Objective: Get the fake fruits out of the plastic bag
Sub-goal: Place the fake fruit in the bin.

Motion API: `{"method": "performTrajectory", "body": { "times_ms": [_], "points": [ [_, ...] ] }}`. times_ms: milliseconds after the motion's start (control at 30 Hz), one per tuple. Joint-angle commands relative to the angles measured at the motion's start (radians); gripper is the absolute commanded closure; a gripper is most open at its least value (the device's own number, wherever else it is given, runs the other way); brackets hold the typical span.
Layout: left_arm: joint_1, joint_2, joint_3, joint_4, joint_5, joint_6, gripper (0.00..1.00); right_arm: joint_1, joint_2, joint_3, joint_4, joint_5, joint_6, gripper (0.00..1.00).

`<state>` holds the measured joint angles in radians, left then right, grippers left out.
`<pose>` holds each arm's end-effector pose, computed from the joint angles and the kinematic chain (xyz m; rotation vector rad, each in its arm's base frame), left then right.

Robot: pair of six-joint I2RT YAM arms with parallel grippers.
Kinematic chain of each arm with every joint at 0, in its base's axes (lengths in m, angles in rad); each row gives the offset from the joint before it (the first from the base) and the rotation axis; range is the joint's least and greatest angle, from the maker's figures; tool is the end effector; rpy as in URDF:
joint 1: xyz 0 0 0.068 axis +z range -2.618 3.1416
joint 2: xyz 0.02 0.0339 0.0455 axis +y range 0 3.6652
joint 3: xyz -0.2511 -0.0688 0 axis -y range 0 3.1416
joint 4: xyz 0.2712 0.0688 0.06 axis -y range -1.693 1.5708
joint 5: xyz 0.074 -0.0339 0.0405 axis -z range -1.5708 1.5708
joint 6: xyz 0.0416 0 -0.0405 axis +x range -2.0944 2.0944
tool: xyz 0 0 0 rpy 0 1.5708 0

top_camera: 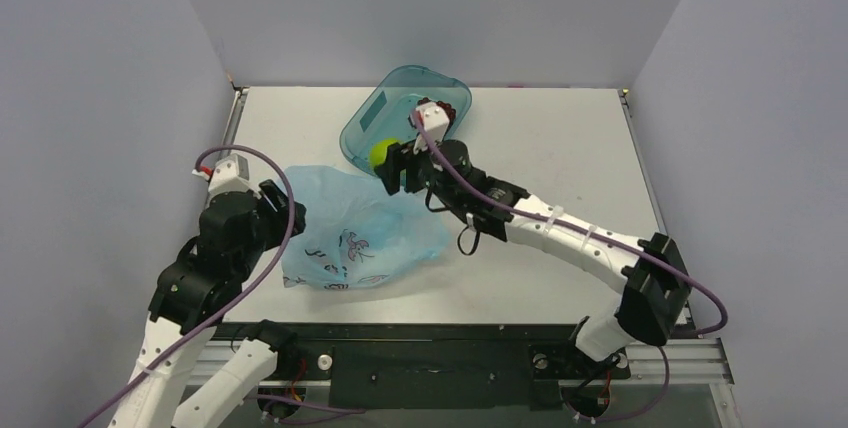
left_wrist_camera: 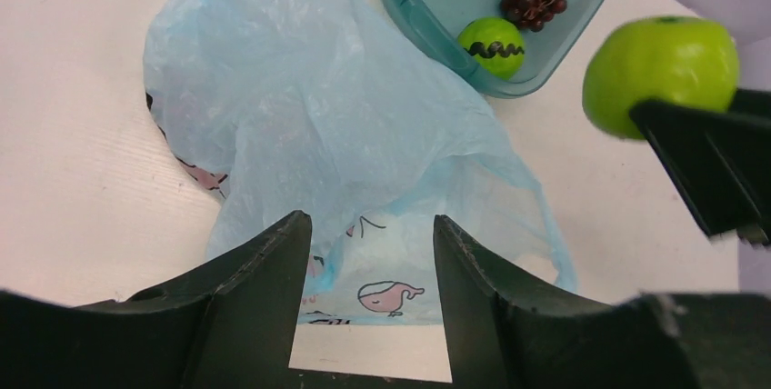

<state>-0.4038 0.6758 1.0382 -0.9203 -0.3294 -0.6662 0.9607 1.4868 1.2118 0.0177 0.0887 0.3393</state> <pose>0.1456 -0.0476 0.3628 -0.4667 2.0568 -0.2937 0.2253 0.3158 0.3184 -0.5211 1.8364 0.8227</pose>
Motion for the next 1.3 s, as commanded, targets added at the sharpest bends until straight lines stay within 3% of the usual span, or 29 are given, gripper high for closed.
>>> {"method": "performTrajectory", "body": {
  "times_ms": [0,200,400,633,1000,1267],
  "points": [
    [0.002,-0.015,0.067,-0.029,0.046,-0.03,0.51,-0.135,0.121,0.125,0.036,-0.013,0.079,1.0],
    [0.002,-0.029,0.071,-0.054,0.144,-0.054,0.5,-0.254,0.37,0.348,0.017,-0.004,0.099,1.0],
    [0.002,-0.07,0.048,-0.098,0.166,-0.043,0.39,-0.324,0.585,0.592,-0.087,0.004,0.062,0.79],
    [0.002,-0.11,0.014,-0.046,0.23,-0.035,0.37,-0.347,0.756,0.805,-0.195,-0.006,0.012,0.61],
    [0.002,-0.111,0.015,-0.012,0.281,-0.034,0.33,-0.334,0.76,0.83,-0.254,0.024,-0.016,0.26],
    [0.002,-0.126,0.009,0.013,0.329,-0.016,0.27,-0.317,0.662,0.797,-0.315,0.067,-0.044,0.2]
  ]
}}
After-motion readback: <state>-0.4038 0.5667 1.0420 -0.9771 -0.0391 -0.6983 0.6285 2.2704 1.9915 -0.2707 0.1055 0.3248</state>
